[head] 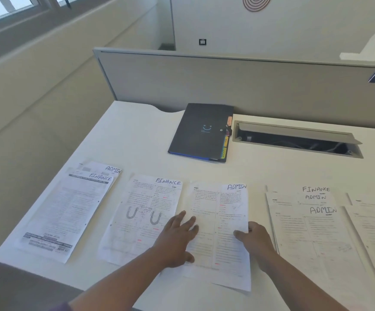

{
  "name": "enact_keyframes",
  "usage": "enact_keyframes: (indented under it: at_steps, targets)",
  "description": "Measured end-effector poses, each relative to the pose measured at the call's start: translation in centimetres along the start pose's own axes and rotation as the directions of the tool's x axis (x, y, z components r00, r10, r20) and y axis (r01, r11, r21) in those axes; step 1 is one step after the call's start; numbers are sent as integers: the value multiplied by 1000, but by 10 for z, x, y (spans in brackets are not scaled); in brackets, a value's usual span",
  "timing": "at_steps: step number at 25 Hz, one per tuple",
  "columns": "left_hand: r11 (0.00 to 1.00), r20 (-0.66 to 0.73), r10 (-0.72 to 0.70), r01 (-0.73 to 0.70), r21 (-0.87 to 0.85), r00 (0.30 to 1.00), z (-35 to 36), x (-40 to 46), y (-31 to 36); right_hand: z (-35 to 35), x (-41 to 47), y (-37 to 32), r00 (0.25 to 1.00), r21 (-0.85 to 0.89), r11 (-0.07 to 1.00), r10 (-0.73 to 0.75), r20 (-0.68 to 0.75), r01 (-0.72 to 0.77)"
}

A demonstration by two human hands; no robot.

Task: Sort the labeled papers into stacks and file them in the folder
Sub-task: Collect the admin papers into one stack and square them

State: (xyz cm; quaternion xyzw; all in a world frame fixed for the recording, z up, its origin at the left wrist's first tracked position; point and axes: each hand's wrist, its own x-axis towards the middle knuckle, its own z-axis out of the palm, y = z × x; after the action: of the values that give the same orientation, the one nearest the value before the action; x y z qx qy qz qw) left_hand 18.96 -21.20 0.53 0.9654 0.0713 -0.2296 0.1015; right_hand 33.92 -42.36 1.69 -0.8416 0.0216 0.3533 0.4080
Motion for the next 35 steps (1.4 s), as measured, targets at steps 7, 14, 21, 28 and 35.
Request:
enact_keyframes:
  at_steps: [7,14,21,28,35]
  targets:
    - [921,-241,-148,45,-386,959,11,-28,-26,0,-9,-7,981,159,982,-75,-180,104]
    - [701,-409,-548,134,-700,730,14,-97,-158,96,-9,-51,997,353,933,-75,3,69]
    - [547,-243,-809,537,-642,535,36,-163,-332,224,-24,-83,987,394,919,-80,140,18]
    - [413,-27,-846,623,-664,532,29,-171,-417,288,-40,-130,984,386,922,-28,175,-43]
    - [267,124,-810,548,-793,573,12,-166,-420,317,-39,-143,978,273,955,58,201,-113]
